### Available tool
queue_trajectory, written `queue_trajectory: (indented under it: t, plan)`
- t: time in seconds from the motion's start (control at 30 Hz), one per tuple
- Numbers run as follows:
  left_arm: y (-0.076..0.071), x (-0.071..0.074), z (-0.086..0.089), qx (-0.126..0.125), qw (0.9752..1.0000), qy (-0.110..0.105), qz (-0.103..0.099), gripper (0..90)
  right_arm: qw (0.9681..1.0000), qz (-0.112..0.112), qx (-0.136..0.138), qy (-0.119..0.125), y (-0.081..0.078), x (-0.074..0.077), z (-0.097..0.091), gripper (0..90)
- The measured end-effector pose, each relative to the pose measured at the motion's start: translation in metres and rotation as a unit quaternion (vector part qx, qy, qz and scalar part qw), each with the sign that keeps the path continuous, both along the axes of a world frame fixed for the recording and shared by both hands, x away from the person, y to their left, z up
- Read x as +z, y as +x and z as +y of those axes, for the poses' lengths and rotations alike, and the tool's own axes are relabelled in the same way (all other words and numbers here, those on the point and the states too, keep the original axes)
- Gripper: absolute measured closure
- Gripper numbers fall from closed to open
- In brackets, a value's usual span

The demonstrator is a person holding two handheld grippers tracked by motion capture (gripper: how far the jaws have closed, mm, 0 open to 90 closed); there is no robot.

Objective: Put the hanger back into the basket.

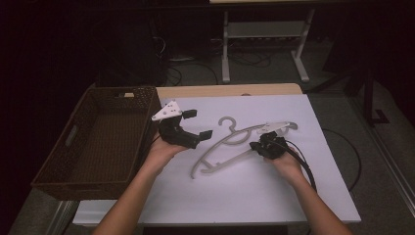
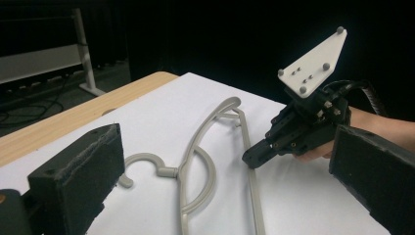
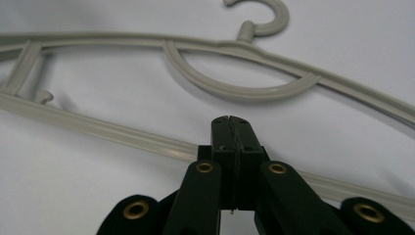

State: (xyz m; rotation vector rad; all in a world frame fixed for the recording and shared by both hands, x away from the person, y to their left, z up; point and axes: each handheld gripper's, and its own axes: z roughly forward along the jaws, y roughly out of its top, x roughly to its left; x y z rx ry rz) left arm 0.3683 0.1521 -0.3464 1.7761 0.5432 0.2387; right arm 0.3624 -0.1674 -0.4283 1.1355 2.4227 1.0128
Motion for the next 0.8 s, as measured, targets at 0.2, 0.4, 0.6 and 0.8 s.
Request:
queue_trajectory:
  t: [0.2, 0.4, 0.6, 0.8]
  plan:
    - [0.0, -0.002, -0.001, 0.0, 1.0, 0.003, 0.001, 0.0, 1.0, 0.004, 0.001, -0.005, 0.0, -0.004, 0.0, 89.3]
    - [0.001, -0.004, -0.003, 0.0, 1.0, 0.007, 0.004, 0.0, 0.9998, 0.016, 0.0, -0.008, 0.0, -0.007, -0.001, 89.4]
    - [0.002, -0.008, -0.005, 0.0, 0.9998, 0.017, 0.006, 0.0, 0.9997, 0.022, 0.0, -0.012, 0.0, -0.01, 0.0, 89.4]
    - [0.005, -0.014, -0.009, 0.003, 0.9995, 0.029, 0.011, 0.0, 0.9995, 0.028, 0.001, -0.016, 0.001, -0.012, 0.0, 89.4]
